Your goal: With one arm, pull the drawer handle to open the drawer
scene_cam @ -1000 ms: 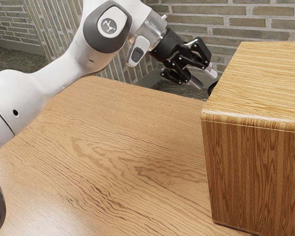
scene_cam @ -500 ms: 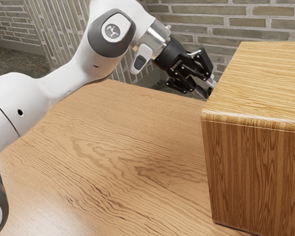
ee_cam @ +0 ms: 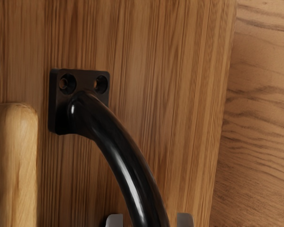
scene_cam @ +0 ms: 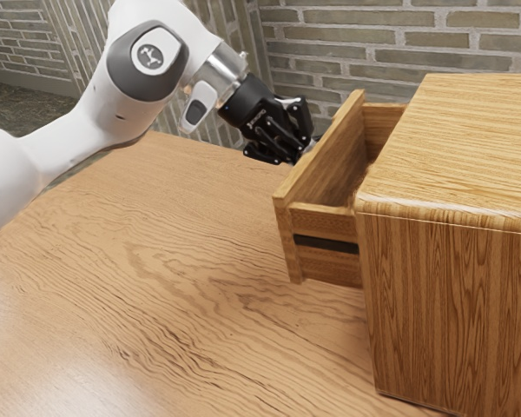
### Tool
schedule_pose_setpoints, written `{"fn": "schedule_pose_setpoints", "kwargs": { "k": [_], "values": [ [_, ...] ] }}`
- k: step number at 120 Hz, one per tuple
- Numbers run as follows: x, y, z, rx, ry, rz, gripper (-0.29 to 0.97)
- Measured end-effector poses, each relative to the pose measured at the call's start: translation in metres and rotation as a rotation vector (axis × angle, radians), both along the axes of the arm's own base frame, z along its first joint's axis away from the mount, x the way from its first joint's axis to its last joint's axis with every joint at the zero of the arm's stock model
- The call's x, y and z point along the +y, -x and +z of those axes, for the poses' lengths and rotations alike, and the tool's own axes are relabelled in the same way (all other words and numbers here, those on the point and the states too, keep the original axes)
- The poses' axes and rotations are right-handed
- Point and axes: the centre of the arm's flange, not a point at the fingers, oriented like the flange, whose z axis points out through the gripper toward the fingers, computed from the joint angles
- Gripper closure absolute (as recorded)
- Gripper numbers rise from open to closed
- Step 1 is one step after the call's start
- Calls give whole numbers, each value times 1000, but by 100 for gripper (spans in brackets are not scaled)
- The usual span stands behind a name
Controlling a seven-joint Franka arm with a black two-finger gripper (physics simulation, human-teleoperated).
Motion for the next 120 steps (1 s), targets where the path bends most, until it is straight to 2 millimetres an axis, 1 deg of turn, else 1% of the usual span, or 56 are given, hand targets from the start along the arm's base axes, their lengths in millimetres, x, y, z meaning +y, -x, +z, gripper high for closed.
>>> {"fn": "schedule_pose_setpoints", "kwargs": {
  "k": [26, 47, 63, 103, 120],
  "values": [
    [32, 13, 4, 9, 10, 45, 77],
    [52, 19, 6, 16, 12, 70, 76],
    [63, 30, 11, 24, 1, 87, 75],
    [108, 42, 8, 53, 7, 142, 71],
    [119, 45, 8, 58, 14, 152, 70]
  ]
}}
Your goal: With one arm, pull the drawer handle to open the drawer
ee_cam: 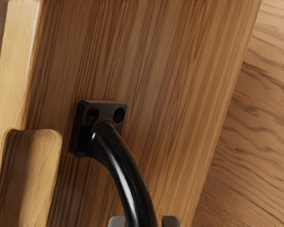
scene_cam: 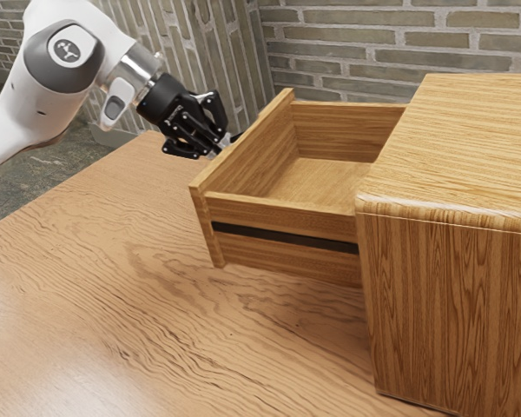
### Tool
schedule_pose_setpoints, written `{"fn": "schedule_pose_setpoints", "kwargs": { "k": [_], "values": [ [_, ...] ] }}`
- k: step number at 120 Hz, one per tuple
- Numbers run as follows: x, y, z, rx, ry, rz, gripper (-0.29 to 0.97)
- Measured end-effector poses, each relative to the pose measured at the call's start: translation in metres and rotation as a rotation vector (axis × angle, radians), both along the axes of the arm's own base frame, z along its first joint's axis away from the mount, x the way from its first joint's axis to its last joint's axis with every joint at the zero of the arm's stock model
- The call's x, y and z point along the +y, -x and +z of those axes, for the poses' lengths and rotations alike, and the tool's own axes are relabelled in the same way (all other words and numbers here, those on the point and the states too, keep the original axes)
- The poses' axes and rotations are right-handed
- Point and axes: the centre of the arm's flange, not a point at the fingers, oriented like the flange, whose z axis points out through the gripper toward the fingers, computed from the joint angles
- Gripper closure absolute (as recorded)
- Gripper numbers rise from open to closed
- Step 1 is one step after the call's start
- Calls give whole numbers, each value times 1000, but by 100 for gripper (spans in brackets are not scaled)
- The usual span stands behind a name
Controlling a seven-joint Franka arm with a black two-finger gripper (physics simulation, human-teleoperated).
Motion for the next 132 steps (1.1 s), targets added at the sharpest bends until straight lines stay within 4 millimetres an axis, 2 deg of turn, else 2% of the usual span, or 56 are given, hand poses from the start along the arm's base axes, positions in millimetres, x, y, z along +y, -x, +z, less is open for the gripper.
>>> {"fn": "schedule_pose_setpoints", "kwargs": {
  "k": [17, 51, 66, 76, 90, 106, 118, 132],
  "values": [
    [13, 4, 0, 5, 4, 16, 70],
    [11, 9, 7, 5, -4, 9, 60],
    [22, 22, 22, -8, -21, 32, 56],
    [19, 38, 48, -35, -49, 40, 53],
    [-8, 62, 91, -64, -159, 41, 48],
    [-53, 89, 127, 15, -431, 128, 30],
    [-96, 101, 137, 108, -505, 232, 19],
    [-151, 107, 133, 207, -500, 359, 11]
  ]
}}
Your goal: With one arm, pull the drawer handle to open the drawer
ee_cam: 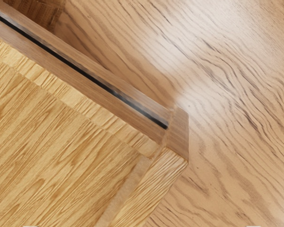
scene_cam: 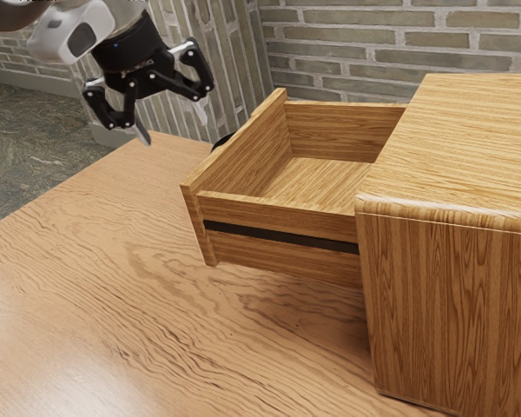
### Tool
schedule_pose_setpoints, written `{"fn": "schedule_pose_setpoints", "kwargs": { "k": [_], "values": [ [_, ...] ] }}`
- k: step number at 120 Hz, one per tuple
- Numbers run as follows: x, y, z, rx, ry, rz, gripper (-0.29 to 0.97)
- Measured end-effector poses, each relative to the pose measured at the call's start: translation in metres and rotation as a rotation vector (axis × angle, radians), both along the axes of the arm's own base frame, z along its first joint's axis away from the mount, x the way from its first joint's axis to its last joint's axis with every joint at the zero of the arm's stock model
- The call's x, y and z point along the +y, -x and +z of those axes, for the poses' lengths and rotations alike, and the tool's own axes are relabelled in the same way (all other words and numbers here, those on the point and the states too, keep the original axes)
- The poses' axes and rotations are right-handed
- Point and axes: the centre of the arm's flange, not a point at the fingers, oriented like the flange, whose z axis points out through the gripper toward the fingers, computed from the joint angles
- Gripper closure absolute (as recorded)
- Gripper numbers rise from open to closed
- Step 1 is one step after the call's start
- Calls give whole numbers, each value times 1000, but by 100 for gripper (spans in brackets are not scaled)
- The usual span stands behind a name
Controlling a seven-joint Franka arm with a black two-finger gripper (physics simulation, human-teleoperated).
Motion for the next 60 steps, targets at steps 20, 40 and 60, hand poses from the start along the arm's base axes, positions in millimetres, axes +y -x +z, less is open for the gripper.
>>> {"fn": "schedule_pose_setpoints", "kwargs": {
  "k": [20, 40, 60],
  "values": [
    [-80, 8, -10, 54, 41, 138, 5],
    [-140, 24, -11, 76, 83, 240, 2],
    [-145, 27, -12, 84, 113, 401, 1]
  ]
}}
